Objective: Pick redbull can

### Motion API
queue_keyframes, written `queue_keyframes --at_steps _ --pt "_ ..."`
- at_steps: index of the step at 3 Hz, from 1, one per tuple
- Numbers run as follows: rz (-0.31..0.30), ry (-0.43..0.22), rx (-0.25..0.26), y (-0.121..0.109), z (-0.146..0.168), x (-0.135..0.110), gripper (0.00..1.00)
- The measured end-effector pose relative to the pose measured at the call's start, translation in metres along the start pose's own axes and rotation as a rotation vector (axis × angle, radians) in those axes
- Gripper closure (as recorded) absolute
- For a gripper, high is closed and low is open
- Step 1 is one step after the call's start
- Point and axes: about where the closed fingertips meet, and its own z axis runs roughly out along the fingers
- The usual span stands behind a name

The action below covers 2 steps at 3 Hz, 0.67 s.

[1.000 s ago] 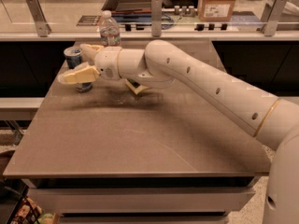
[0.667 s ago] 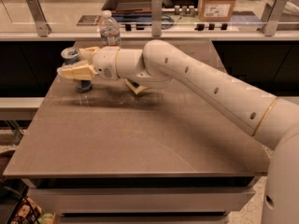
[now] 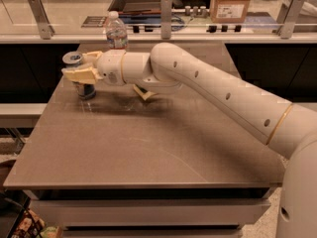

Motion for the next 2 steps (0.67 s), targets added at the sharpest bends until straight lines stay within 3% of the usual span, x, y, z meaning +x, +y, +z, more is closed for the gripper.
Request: queue_keyframes --at_steps 1,2 --pt "0.0 -0.001 -0.003 0.0015 0.0017 -0.0006 1.0" --pt "-0.031 -0.008 0.004 -0.0011 -0.0018 -0.0096 1.0"
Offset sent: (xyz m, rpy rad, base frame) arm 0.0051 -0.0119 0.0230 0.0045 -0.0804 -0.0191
